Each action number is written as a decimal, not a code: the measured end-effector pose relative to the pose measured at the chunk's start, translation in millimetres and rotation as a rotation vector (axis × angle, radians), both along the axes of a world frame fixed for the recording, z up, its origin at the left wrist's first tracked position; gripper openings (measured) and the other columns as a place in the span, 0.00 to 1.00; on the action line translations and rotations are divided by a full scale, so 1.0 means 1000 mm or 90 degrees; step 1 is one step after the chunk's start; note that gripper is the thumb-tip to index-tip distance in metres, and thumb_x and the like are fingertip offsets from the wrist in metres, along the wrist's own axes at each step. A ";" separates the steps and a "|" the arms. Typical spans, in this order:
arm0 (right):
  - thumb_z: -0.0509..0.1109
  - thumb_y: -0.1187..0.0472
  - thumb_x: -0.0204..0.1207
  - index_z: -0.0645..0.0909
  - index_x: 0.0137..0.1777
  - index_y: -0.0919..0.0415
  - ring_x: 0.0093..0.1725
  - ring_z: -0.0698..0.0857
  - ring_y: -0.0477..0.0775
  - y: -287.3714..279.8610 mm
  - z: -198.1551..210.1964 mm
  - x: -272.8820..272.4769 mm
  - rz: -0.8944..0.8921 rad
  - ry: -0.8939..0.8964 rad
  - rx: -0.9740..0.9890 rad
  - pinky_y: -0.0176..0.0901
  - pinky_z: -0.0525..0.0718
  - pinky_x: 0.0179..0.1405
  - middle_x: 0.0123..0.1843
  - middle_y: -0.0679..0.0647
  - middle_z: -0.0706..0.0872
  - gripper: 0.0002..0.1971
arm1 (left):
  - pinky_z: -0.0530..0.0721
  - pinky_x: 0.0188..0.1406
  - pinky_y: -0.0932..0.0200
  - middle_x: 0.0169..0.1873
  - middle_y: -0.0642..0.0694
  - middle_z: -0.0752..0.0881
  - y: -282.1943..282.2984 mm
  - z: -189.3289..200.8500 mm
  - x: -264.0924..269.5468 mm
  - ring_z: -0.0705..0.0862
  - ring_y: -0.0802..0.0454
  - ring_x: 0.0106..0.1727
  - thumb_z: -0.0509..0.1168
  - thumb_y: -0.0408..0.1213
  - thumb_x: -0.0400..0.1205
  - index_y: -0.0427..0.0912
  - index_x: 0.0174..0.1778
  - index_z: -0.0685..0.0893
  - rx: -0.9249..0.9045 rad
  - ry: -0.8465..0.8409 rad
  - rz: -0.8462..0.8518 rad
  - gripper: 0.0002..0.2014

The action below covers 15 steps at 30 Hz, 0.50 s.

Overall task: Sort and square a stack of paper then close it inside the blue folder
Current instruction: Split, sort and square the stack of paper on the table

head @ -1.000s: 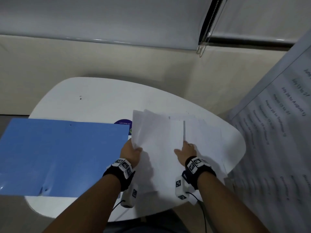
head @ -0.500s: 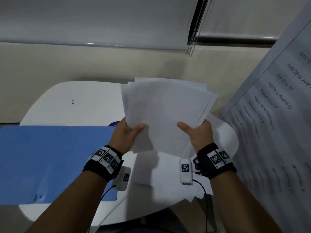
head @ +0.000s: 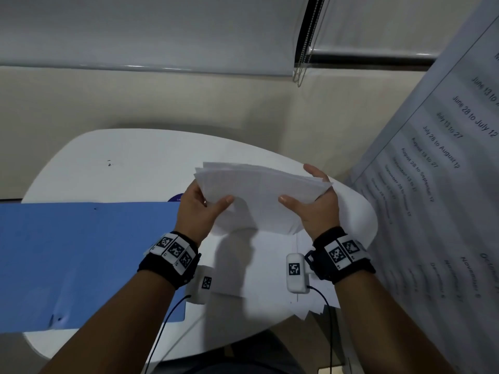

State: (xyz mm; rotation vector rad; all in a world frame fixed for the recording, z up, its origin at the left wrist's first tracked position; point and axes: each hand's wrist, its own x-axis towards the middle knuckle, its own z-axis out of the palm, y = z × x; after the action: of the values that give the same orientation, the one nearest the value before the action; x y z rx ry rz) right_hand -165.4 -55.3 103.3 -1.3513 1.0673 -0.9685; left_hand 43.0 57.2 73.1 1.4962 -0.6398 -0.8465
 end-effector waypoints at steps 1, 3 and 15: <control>0.85 0.72 0.59 0.82 0.63 0.57 0.45 0.87 0.34 0.000 0.004 0.001 0.001 -0.010 -0.006 0.30 0.84 0.44 0.51 0.46 0.87 0.31 | 0.90 0.52 0.52 0.56 0.48 0.91 -0.001 0.004 0.000 0.90 0.51 0.56 0.80 0.35 0.74 0.42 0.65 0.83 -0.014 0.001 0.000 0.24; 0.85 0.64 0.61 0.86 0.53 0.54 0.45 0.88 0.44 0.000 0.013 0.006 -0.014 -0.043 -0.012 0.36 0.86 0.44 0.46 0.49 0.89 0.21 | 0.89 0.45 0.55 0.54 0.47 0.91 -0.003 0.014 -0.002 0.90 0.52 0.53 0.81 0.38 0.73 0.43 0.64 0.83 -0.043 -0.003 0.015 0.24; 0.69 0.52 0.72 0.86 0.49 0.56 0.44 0.85 0.46 -0.005 0.019 0.020 -0.066 -0.075 -0.058 0.44 0.81 0.50 0.45 0.56 0.89 0.11 | 0.82 0.54 0.46 0.42 0.51 0.88 -0.023 0.048 -0.005 0.85 0.56 0.46 0.63 0.43 0.86 0.41 0.50 0.85 -0.134 -0.097 0.180 0.10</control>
State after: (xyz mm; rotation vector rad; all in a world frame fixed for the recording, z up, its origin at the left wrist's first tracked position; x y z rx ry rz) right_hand -145.1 -60.4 122.7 -1.3050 1.0222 -1.1719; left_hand 38.5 34.4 121.2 1.4256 -0.5907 -0.4381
